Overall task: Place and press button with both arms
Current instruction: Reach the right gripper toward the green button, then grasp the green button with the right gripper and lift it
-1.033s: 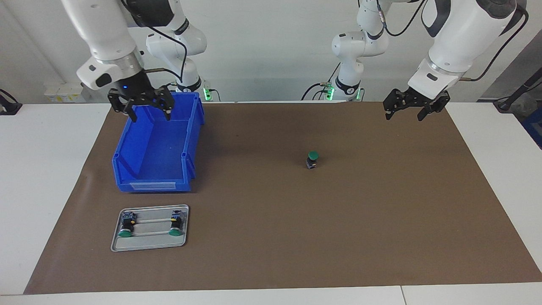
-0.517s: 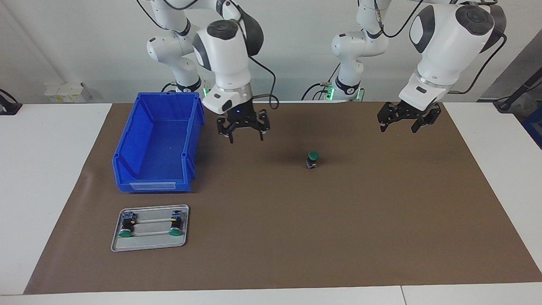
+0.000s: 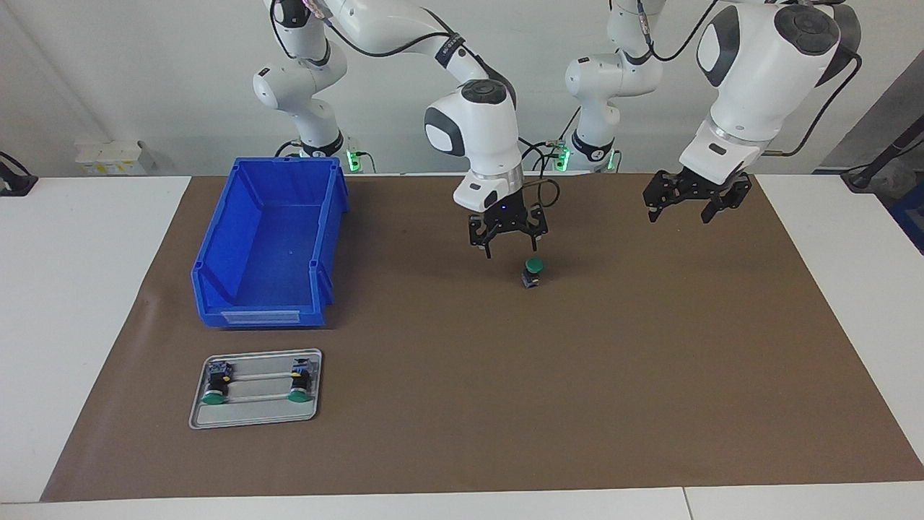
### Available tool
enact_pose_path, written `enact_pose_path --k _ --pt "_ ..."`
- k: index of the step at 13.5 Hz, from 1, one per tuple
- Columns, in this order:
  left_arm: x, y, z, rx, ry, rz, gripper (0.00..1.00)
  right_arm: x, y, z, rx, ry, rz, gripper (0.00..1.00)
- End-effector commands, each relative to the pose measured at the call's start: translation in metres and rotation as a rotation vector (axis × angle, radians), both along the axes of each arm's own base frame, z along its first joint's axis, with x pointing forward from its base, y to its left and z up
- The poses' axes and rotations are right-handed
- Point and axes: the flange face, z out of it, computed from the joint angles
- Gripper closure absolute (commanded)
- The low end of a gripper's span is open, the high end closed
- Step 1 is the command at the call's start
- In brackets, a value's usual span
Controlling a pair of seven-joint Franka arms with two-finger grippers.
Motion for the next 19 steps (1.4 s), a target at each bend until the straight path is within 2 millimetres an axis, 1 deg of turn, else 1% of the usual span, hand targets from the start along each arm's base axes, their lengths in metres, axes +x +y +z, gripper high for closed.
enact_pose_path --k 1,2,3,4,5,6,8,13,16,19 --pt "-0.008 0.002 0.001 0.021 -0.013 0.003 0.00 -0.012 0.026 -0.023 -0.010 -0.003 0.045 0.00" --pt "-0.008 0.002 0.000 0.021 -0.011 0.003 0.00 -0.013 0.034 -0.038 -0.023 -0.034 0.071 0.00" --pt "-0.008 0.002 0.000 0.021 -0.011 0.003 0.00 -0.013 0.040 -0.059 -0.044 -0.051 0.087 0.00" --pt "-0.008 0.002 0.001 0.021 -0.013 0.003 0.00 -0.010 0.042 -0.067 -0.051 -0.073 0.106 0.00" --pt "-0.008 0.002 0.001 0.021 -0.013 0.003 0.00 -0.011 0.044 -0.078 -0.061 -0.077 0.115 0.00" --pt "-0.008 0.002 0.001 0.021 -0.013 0.003 0.00 -0.013 0.047 -0.084 -0.064 -0.082 0.125 0.00" --pt "-0.008 0.002 0.000 0.021 -0.011 0.003 0.00 -0.028 0.062 -0.108 -0.090 -0.077 0.161 0.00" --pt "-0.008 0.002 0.001 0.021 -0.013 0.003 0.00 -0.028 0.060 -0.112 -0.122 -0.106 0.196 0.00" --pt "-0.008 0.002 0.001 0.021 -0.013 0.003 0.00 -0.035 0.061 -0.119 -0.176 -0.138 0.258 0.01" --pt "-0.008 0.002 0.000 0.021 -0.011 0.003 0.00 -0.028 0.059 -0.116 -0.183 -0.180 0.294 0.02"
